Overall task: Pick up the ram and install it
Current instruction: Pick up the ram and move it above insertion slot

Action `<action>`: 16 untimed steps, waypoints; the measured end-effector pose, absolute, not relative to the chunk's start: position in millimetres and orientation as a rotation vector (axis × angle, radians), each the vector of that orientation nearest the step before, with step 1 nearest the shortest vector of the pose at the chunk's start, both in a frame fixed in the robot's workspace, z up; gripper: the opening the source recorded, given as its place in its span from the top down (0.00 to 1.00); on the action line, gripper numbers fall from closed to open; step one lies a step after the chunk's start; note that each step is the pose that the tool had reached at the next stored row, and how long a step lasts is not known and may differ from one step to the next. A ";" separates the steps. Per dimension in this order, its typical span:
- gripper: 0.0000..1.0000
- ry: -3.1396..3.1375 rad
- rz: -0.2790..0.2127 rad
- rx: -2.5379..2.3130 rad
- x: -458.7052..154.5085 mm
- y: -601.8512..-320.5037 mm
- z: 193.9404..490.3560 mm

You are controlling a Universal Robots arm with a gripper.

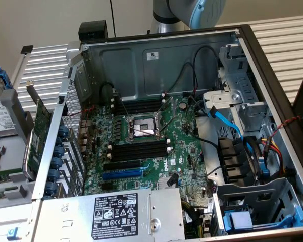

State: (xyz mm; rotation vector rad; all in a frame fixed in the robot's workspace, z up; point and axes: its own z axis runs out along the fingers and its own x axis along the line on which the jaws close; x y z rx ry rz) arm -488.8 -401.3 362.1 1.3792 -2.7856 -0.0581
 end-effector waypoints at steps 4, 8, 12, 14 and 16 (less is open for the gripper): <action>0.90 -2.732 -0.056 1.479 -488.8 -401.3 361.6; 0.90 -2.676 -0.054 1.578 -488.8 -401.3 361.4; 0.90 -2.620 -0.048 1.675 -488.8 -401.3 361.5; 0.90 -2.602 -0.039 1.716 -488.9 -401.3 361.4; 0.90 -2.588 -0.028 1.754 -488.8 -401.3 361.4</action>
